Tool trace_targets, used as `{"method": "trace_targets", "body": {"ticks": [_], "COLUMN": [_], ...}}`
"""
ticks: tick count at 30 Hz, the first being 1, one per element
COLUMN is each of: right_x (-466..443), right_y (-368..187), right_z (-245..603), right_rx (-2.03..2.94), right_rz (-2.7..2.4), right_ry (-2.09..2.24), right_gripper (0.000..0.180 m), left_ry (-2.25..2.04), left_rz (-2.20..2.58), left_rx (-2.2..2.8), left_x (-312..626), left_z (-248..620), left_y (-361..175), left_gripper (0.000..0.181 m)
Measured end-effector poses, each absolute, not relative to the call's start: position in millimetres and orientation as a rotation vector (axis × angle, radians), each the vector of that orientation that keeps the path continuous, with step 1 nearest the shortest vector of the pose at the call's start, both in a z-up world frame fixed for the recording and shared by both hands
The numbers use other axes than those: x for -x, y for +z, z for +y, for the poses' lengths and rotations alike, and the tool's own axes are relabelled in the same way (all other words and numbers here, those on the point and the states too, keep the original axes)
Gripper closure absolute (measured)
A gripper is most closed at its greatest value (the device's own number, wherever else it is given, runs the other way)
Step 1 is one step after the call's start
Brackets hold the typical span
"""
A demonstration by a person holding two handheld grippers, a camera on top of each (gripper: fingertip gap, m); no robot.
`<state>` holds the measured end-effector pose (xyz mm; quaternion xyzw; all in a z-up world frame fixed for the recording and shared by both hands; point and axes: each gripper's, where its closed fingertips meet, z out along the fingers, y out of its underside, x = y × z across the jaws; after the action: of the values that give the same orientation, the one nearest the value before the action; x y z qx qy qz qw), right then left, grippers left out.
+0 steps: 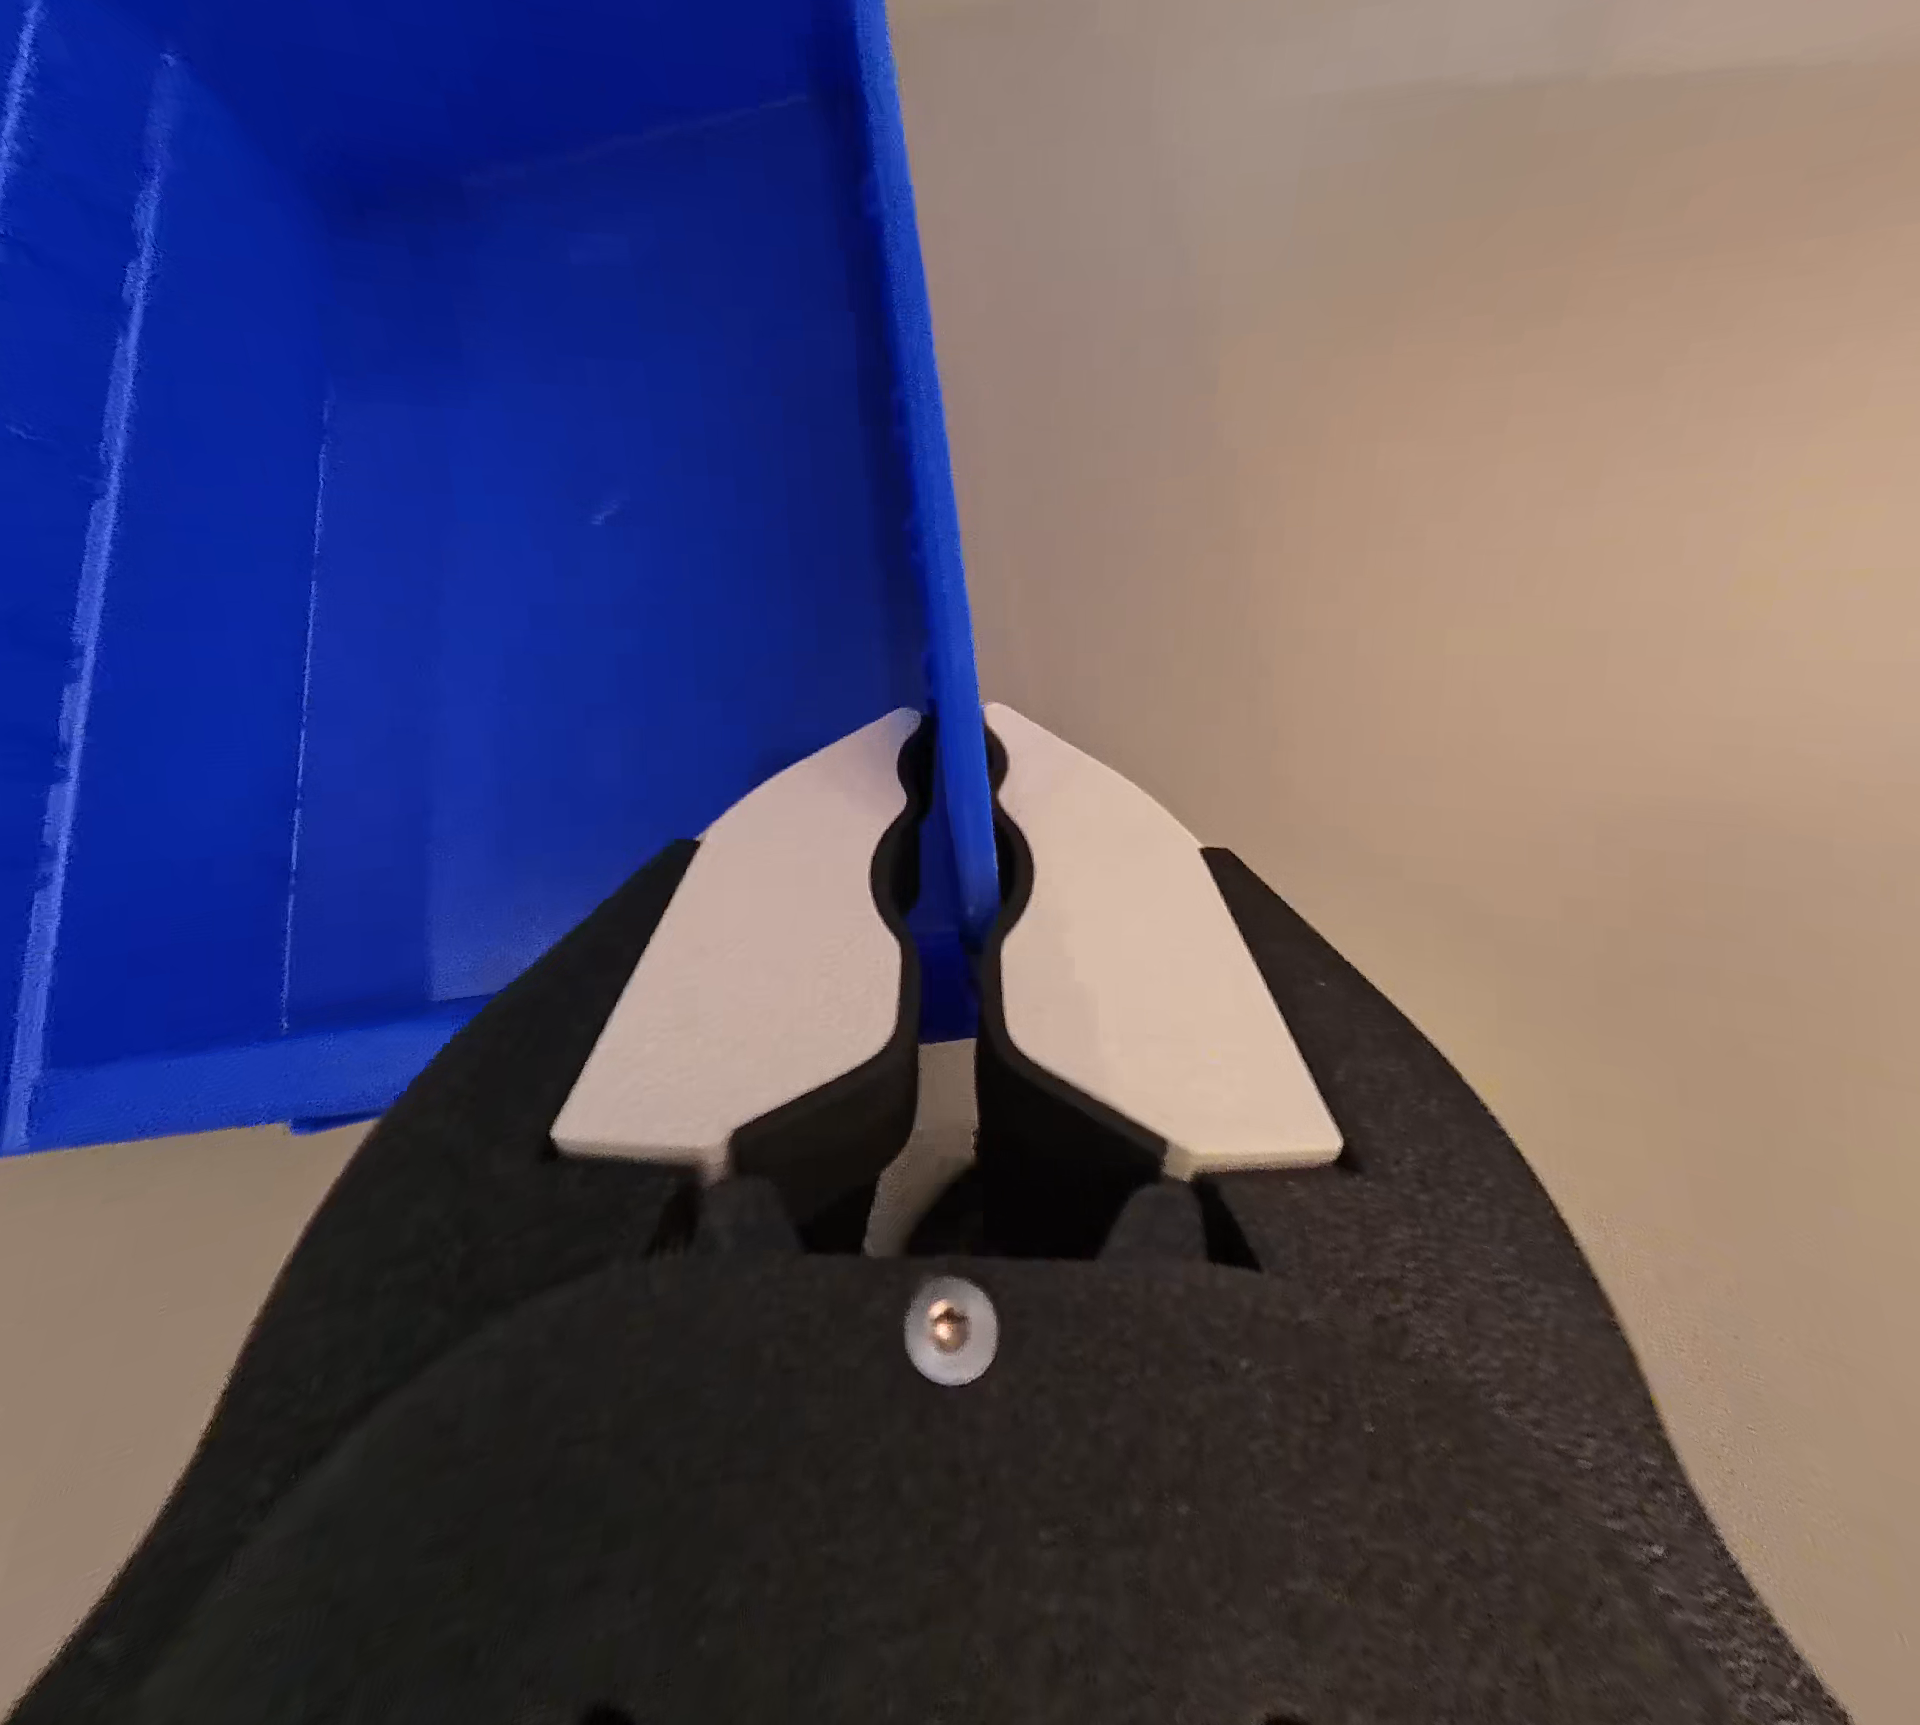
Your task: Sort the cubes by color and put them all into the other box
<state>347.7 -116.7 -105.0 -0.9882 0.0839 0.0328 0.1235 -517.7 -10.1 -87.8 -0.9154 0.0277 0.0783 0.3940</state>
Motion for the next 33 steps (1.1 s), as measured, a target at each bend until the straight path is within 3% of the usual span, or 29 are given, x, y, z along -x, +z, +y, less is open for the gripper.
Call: {"method": "trace_targets", "body": {"ticks": [13, 30, 33], "right_x": [-343.7, -326.9, -323.6], "right_y": [-105.3, -106.3, -113.0], "right_z": [-119.7, -124.6, -121.1], "right_rx": [2.905, 2.901, 2.916], "right_rz": [0.326, 0.367, 0.358], "right_ry": [0.068, 0.086, 0.127], "right_gripper": [0.174, 0.174, 0.161], "left_ry": [0.225, 0.173, 0.162], "left_rz": [0.282, 0.687, 0.745], "left_rx": [2.244, 2.142, 2.127], "left_x": [364.8, 256.4, 239.3], "left_z": [-3.4, -37.4, -42.9], "left_y": [-90.7, -95.1, -95.7], "left_gripper": [0.166, 0.157, 0.156]}}
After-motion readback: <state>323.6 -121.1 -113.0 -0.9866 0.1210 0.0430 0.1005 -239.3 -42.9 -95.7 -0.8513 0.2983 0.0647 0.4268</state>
